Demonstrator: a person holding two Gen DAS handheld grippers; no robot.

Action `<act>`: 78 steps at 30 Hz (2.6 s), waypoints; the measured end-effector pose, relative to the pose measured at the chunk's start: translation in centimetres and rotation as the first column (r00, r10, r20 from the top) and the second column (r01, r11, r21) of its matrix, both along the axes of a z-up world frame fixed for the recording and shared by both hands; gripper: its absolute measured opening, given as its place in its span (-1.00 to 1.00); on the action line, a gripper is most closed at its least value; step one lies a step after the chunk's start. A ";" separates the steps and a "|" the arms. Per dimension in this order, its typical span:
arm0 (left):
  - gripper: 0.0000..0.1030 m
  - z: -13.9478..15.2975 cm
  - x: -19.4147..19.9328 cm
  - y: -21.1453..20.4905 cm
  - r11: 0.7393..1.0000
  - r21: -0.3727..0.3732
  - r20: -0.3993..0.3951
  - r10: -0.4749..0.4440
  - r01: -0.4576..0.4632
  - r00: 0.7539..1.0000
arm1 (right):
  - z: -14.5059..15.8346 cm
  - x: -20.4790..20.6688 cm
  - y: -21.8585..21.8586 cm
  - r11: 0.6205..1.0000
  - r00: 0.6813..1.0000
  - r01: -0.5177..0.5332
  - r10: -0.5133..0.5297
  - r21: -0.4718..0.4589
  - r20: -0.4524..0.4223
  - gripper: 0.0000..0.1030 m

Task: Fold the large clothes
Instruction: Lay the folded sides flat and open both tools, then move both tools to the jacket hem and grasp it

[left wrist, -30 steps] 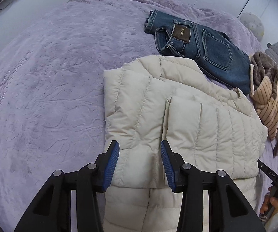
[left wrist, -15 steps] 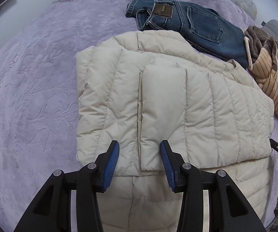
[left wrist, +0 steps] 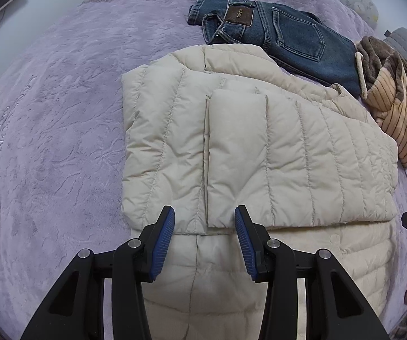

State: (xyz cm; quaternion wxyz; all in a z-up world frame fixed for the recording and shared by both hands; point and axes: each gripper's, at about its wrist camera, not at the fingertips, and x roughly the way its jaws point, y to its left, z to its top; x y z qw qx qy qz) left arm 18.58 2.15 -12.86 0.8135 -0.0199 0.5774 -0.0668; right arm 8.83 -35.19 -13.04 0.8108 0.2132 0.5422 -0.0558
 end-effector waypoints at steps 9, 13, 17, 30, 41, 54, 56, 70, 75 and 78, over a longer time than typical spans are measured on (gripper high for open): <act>-0.12 1.6 -3.5 0.1 0.999 0.005 -0.036 -0.034 0.034 0.999 | 2.4 -3.4 1.9 0.998 1.000 0.019 -0.019 0.064 -0.006 0.34; -0.12 2.5 -5.0 0.0 0.998 0.020 -0.047 -0.057 0.058 0.997 | 3.1 -4.7 3.0 0.997 1.000 0.013 -0.013 0.076 -0.008 0.47; 0.27 3.5 -6.1 0.2 0.997 0.023 -0.047 -0.070 0.071 0.996 | 3.7 -5.9 4.2 0.996 1.000 0.013 -0.012 0.087 -0.013 0.54; 0.94 6.1 -9.3 0.8 0.993 0.066 -0.016 -0.100 0.101 0.995 | 5.5 -8.5 6.8 0.993 1.000 0.015 -0.012 0.116 -0.026 0.72; 0.94 6.5 -11.7 1.4 0.987 0.091 -0.045 -0.126 0.130 0.991 | 6.9 -10.4 8.2 0.988 0.999 0.031 -0.034 0.153 0.014 0.72; 0.94 5.8 -14.3 3.6 0.980 0.142 -0.076 -0.127 0.137 0.989 | 7.6 -12.6 7.2 0.966 0.996 0.090 -0.092 0.244 -0.003 0.72; 0.94 5.5 -14.7 4.3 0.981 0.140 -0.090 -0.121 0.133 0.989 | 7.2 -13.1 7.0 0.959 0.995 0.096 -0.095 0.268 -0.018 0.72; 0.94 1.1 -16.2 10.3 1.000 0.025 -0.258 0.005 0.001 0.966 | 4.2 -15.8 6.7 0.894 0.992 0.122 -0.095 0.430 -0.085 0.73; 0.94 -0.5 -17.0 11.8 0.999 -0.039 -0.311 0.006 -0.019 0.950 | 2.7 -17.6 5.5 0.907 0.982 0.153 -0.094 0.392 -0.164 0.73; 0.94 -1.8 -17.4 12.7 0.995 -0.089 -0.354 0.007 -0.042 0.935 | 1.1 -19.7 3.1 0.899 0.957 0.245 -0.165 0.363 -0.239 0.73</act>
